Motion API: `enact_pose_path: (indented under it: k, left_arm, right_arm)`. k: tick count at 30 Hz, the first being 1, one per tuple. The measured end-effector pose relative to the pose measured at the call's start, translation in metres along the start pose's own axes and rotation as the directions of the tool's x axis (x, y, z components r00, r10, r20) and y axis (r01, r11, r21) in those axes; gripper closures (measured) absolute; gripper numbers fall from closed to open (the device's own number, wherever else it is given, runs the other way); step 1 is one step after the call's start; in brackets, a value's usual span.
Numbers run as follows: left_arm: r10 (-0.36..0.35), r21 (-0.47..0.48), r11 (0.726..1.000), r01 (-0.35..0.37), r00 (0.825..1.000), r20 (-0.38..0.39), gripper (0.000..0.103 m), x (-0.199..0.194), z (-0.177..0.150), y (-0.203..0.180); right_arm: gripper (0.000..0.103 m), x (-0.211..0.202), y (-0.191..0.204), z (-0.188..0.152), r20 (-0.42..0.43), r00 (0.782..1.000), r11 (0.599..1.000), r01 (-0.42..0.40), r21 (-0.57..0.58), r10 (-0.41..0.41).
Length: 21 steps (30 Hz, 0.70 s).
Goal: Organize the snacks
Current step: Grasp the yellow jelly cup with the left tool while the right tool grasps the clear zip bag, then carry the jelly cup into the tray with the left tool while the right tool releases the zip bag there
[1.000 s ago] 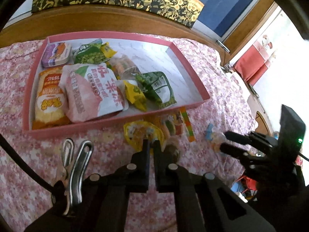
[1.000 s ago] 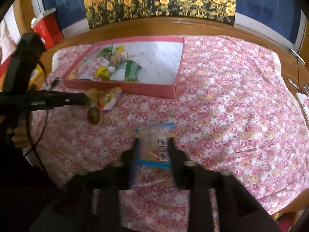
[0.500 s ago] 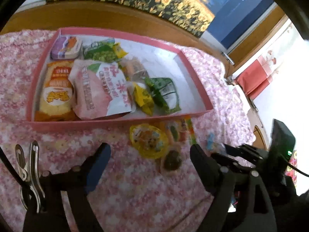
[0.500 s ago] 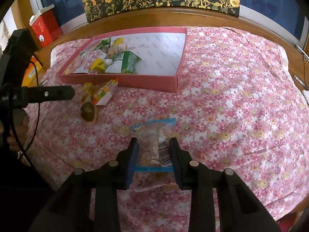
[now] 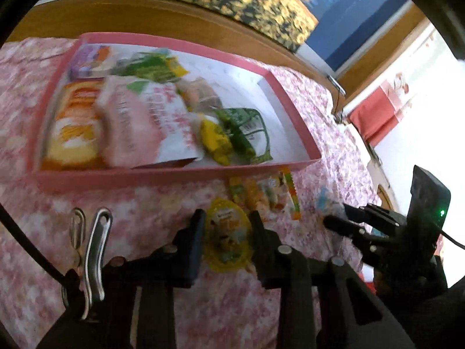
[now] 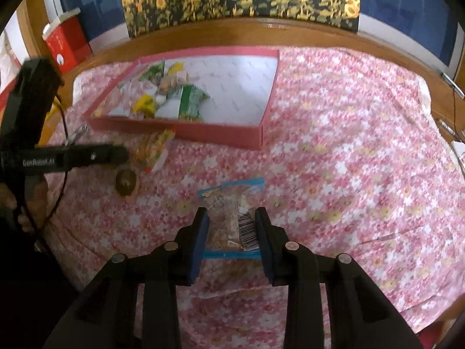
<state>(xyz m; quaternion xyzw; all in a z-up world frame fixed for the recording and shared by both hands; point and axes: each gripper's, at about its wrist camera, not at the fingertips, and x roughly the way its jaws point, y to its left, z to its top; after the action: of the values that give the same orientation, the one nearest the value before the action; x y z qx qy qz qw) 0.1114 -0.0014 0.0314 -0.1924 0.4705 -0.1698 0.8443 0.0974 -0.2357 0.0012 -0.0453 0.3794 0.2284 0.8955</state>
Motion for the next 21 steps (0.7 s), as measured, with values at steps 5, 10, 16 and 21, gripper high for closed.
enact_pose_path:
  k: [5, 10, 16, 21]
  left_arm:
    - [0.048, -0.030, 0.998, -0.047, 0.997, 0.054, 0.073, -0.030, -0.008, 0.011]
    - [0.076, -0.033, 0.997, -0.075, 0.996, 0.047, 0.073, -0.039, -0.013, 0.016]
    - [0.101, 0.027, 0.994, -0.104, 0.990, 0.096, 0.072, -0.061, 0.001, 0.009]
    - [0.138, 0.029, 0.989, -0.143, 0.982, 0.130, 0.072, -0.071, 0.022, 0.016]
  right_arm:
    - [0.071, -0.018, -0.003, 0.017, 0.095, 0.992, 0.997, -0.080, -0.012, 0.080]
    - [0.071, -0.009, 0.021, 0.062, 0.147, 0.980, 0.985, -0.114, -0.126, 0.132]
    - [0.071, 0.030, 0.070, 0.140, 0.163, 0.967, 0.926, -0.127, -0.356, 0.195]
    - [0.071, 0.069, 0.096, 0.189, 0.108, 0.966, 0.847, -0.149, -0.511, 0.235]
